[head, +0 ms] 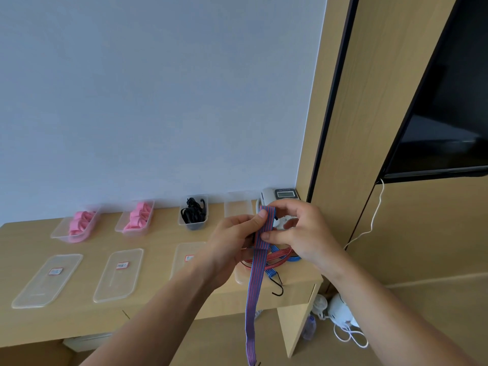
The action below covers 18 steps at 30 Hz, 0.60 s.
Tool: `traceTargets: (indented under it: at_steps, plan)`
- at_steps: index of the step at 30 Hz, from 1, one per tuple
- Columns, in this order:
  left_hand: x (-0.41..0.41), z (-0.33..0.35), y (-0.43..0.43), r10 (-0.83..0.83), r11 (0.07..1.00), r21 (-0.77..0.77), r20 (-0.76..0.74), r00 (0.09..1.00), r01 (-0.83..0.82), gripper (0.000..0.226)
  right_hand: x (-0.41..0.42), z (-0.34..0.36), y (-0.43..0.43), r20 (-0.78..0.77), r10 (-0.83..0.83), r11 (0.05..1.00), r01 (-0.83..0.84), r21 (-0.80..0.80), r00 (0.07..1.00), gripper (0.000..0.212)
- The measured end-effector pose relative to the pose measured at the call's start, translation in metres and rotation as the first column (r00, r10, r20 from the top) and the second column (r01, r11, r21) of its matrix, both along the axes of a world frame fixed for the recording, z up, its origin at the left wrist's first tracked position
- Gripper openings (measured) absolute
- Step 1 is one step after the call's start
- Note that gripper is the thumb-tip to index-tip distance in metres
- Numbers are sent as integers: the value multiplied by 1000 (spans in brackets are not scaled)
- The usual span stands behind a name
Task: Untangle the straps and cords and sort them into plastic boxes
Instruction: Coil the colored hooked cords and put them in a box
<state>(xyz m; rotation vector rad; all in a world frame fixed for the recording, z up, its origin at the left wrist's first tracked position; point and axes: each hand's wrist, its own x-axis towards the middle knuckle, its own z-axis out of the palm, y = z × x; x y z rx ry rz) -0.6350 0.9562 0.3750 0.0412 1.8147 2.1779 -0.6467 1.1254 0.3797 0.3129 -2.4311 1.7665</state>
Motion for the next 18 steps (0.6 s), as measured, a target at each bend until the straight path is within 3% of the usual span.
traceTargets:
  at_steps: [5, 12, 15, 18]
  plan:
    - [0, -4, -1, 6, 1000, -19, 32, 999, -5, 57, -1, -1, -2, 0, -14, 1000, 14, 9, 1000, 46]
    - [3, -6, 2, 12, 1000, -26, 141, 990, -8, 72, -7, 9, 0, -82, -9, 988, -3, -155, 997, 50]
    - [6, -3, 5, 16, 999, -35, 165, 986, -10, 71, -5, 9, -4, -179, -75, 991, 54, -121, 981, 50]
    - [6, 2, 6, 36, 999, -40, 177, 983, -30, 69, 6, 2, -10, -378, -104, 994, 109, -7, 920, 45]
